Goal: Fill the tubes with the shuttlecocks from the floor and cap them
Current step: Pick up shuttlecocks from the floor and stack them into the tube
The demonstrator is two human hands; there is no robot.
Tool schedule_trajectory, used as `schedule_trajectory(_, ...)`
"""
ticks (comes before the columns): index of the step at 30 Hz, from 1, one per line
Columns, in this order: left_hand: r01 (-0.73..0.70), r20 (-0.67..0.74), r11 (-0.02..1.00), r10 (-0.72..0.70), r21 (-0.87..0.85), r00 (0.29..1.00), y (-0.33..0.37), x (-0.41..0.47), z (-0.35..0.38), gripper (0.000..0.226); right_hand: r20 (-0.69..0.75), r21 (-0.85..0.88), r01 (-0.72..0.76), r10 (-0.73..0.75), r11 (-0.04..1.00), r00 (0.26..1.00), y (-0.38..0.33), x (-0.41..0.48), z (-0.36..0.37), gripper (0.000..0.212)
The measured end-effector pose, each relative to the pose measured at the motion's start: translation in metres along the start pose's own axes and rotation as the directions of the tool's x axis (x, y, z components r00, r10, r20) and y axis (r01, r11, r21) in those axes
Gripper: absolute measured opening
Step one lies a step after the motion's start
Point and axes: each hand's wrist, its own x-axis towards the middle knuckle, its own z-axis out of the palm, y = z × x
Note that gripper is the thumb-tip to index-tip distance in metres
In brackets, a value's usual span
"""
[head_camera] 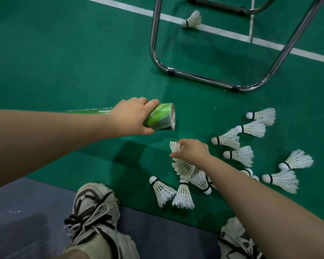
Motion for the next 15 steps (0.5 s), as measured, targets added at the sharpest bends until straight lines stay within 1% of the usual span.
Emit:
schedule_trajectory(1,-0.003,0.003,1.000,0.003,0.002,1.000,0.002,0.001,0.001,0.077,-0.006,-0.009,-0.007,0.007,1.000,1.000,0.001,0.002,0.002,0.042)
schedule_trajectory(2,-0.005,0.006,1.000,0.005,0.002,1.000,0.003,0.002,0.002,0.077,-0.026,0.024,-0.008,0.009,1.000,1.000,0.004,0.004,0.004,0.030)
schedule_trajectory(3,-0.005,0.009,1.000,0.005,0.001,1.000,0.005,0.002,0.004,0.077,-0.061,0.097,0.004,0.002,0.995,0.998,0.006,0.005,0.003,0.021)
schedule_trajectory(4,-0.006,0.011,1.000,0.006,0.003,1.000,0.007,0.003,0.005,0.077,-0.107,0.209,0.019,0.003,0.978,0.994,0.009,0.006,0.001,0.020)
schedule_trajectory(5,-0.008,0.011,1.000,0.008,0.004,1.000,0.008,0.004,0.006,0.077,-0.167,0.343,0.038,0.021,0.939,0.986,0.011,0.005,-0.003,0.020)
schedule_trajectory(7,-0.007,0.008,1.000,0.007,0.002,1.000,0.007,0.005,0.006,0.077,-0.283,0.605,0.092,0.106,0.791,0.953,0.011,0.000,-0.014,0.023)
schedule_trajectory(9,0.001,-0.007,1.000,-0.001,0.003,1.000,0.006,0.006,0.006,0.076,-0.397,0.768,0.187,0.225,0.612,0.890,0.009,-0.005,-0.026,0.029)
schedule_trajectory(11,0.015,-0.023,1.000,-0.015,0.003,1.000,0.006,0.007,0.005,0.075,-0.461,0.846,0.302,0.317,0.438,0.829,0.002,-0.012,-0.040,0.029)
schedule_trajectory(12,0.020,-0.028,1.000,-0.020,0.002,0.999,0.006,0.007,0.004,0.075,-0.477,0.860,0.353,0.331,0.369,0.814,-0.004,-0.016,-0.046,0.029)
schedule_trajectory(13,0.025,-0.029,1.000,-0.025,-0.001,0.999,0.006,0.008,0.004,0.074,-0.494,0.858,0.393,0.320,0.331,0.808,-0.010,-0.020,-0.051,0.030)
schedule_trajectory(14,0.030,-0.027,1.000,-0.030,-0.003,0.999,0.007,0.008,0.004,0.075,-0.509,0.849,0.419,0.284,0.323,0.812,-0.016,-0.024,-0.054,0.030)
schedule_trajectory(15,0.034,-0.026,0.999,-0.034,-0.005,0.999,0.008,0.008,0.003,0.075,-0.518,0.835,0.429,0.232,0.345,0.823,-0.023,-0.028,-0.056,0.030)
